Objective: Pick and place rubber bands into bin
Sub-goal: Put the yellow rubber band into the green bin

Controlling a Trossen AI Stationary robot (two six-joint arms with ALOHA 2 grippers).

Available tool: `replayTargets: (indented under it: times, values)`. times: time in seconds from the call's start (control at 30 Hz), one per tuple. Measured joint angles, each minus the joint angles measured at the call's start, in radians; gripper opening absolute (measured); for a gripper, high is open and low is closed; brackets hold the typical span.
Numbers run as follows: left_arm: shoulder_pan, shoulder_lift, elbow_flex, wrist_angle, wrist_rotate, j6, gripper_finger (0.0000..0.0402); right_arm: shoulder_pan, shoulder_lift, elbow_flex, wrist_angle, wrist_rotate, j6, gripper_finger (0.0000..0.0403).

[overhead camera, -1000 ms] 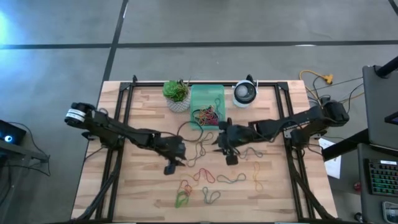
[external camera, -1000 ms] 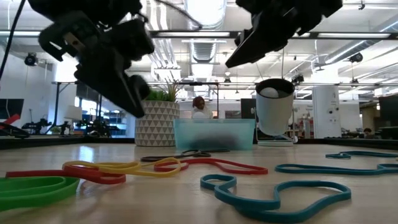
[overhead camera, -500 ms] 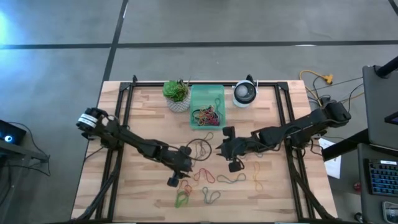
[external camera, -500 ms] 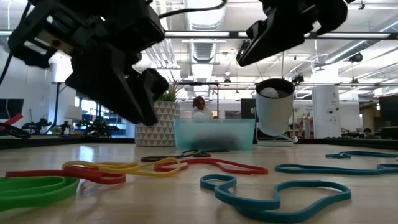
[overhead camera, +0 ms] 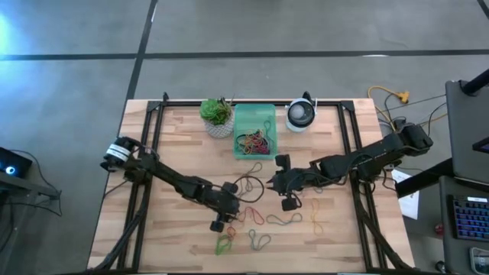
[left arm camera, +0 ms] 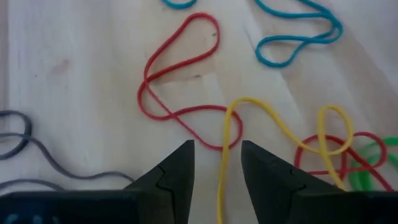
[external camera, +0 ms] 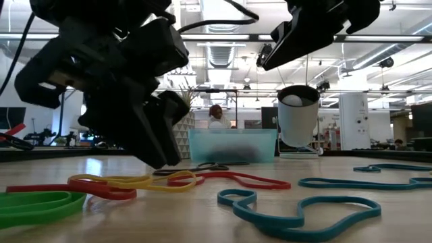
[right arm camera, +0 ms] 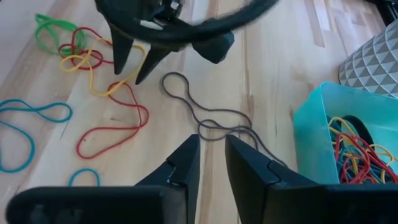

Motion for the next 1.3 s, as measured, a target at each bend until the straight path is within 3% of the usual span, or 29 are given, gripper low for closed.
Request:
replayTargets:
  times: [0.9,1.3]
  values:
    - [-0.019,0.058,0.000,0.057,-0.012,-0.056,0.0114,0.000,0.000,-0.001,-0.001,-0.001,0.000,0.0065]
    - [-0.021,0.058,0.000,0.053,-0.009,-0.052,0.0005,0.000,0.000,-0.001,-0.001,-0.002,0.001,0.0061]
